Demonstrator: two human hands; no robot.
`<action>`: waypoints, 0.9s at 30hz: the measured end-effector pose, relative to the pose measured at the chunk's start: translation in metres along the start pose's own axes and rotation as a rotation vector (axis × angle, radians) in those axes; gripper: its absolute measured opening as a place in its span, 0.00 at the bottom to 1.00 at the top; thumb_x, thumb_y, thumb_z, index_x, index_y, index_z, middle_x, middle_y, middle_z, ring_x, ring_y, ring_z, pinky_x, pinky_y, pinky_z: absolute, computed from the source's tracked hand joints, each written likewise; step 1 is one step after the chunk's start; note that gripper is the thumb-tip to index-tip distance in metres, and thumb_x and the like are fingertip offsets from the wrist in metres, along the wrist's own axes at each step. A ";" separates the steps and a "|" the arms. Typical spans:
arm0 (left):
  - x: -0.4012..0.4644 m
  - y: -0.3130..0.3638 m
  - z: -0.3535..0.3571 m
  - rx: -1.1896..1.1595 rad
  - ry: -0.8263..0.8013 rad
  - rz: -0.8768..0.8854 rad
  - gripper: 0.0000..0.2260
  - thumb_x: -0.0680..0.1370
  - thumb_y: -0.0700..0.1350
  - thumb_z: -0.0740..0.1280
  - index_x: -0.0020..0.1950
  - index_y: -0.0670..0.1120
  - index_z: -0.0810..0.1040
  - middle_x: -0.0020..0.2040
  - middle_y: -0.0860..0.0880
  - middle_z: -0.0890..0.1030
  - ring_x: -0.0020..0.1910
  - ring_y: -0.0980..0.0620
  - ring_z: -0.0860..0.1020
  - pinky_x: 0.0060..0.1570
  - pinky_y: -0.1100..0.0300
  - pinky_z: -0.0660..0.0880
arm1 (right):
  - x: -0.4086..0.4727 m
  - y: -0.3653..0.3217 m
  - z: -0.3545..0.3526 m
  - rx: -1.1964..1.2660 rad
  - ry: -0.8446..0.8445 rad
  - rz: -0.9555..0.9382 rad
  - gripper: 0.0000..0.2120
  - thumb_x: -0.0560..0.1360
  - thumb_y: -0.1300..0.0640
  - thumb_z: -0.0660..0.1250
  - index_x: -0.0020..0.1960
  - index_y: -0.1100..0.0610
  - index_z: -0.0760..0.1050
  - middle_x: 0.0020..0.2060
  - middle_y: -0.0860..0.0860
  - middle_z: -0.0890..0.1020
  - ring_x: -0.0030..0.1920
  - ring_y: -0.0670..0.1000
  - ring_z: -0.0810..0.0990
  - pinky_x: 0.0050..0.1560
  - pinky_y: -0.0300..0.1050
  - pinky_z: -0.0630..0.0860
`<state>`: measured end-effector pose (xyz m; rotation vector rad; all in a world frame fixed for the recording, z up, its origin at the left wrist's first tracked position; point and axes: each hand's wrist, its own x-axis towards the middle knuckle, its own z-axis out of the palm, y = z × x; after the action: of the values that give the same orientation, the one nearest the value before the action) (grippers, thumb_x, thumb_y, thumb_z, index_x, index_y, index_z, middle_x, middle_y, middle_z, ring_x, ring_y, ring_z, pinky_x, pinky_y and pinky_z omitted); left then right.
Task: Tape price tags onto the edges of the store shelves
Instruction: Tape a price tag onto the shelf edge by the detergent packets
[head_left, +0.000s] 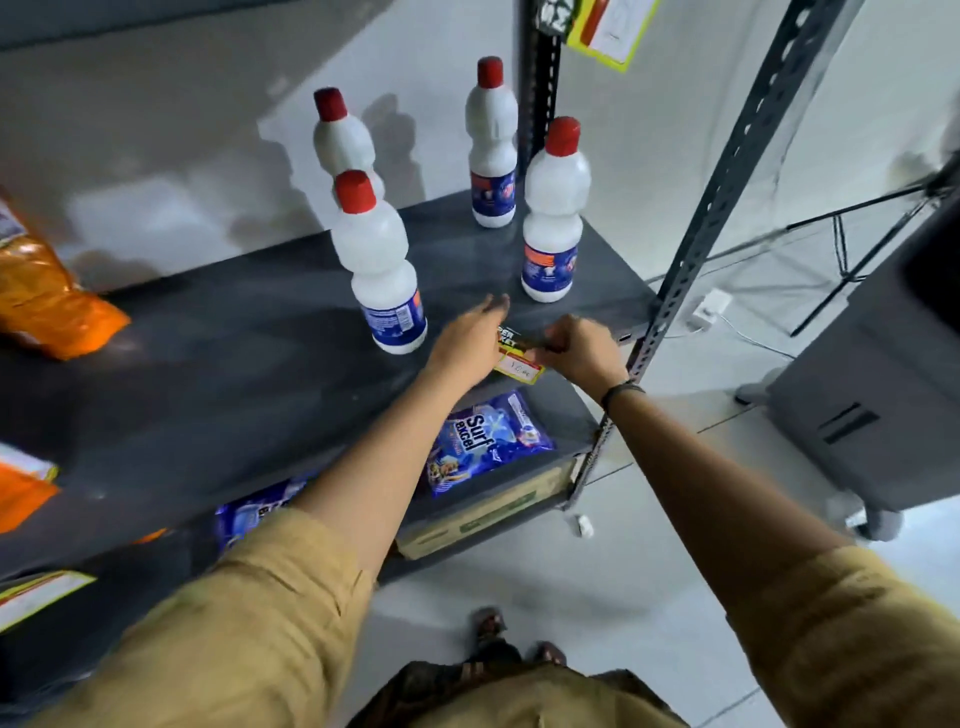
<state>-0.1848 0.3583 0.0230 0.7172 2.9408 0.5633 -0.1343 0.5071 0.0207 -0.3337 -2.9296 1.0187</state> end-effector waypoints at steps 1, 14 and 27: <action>0.006 -0.003 0.002 0.032 -0.031 -0.009 0.24 0.76 0.34 0.57 0.72 0.45 0.63 0.70 0.39 0.70 0.67 0.39 0.70 0.63 0.47 0.69 | 0.002 -0.001 0.001 -0.005 -0.007 0.013 0.13 0.68 0.55 0.72 0.47 0.62 0.76 0.48 0.61 0.82 0.50 0.61 0.78 0.41 0.45 0.67; 0.032 -0.022 0.002 -0.469 -0.054 -0.269 0.04 0.73 0.40 0.70 0.44 0.41 0.78 0.43 0.43 0.80 0.44 0.47 0.77 0.41 0.58 0.72 | 0.034 0.007 -0.003 0.003 -0.198 0.092 0.12 0.67 0.49 0.73 0.44 0.57 0.81 0.46 0.54 0.84 0.41 0.49 0.75 0.30 0.36 0.65; 0.014 -0.013 0.012 -0.570 0.117 -0.263 0.03 0.73 0.37 0.68 0.45 0.38 0.79 0.46 0.41 0.82 0.44 0.51 0.76 0.44 0.61 0.72 | 0.042 0.022 -0.016 0.144 -0.280 0.034 0.08 0.67 0.51 0.74 0.35 0.53 0.78 0.45 0.57 0.85 0.41 0.50 0.78 0.41 0.45 0.75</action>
<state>-0.2009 0.3578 0.0077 0.2363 2.6797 1.3603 -0.1696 0.5430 0.0177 -0.2555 -3.0739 1.3775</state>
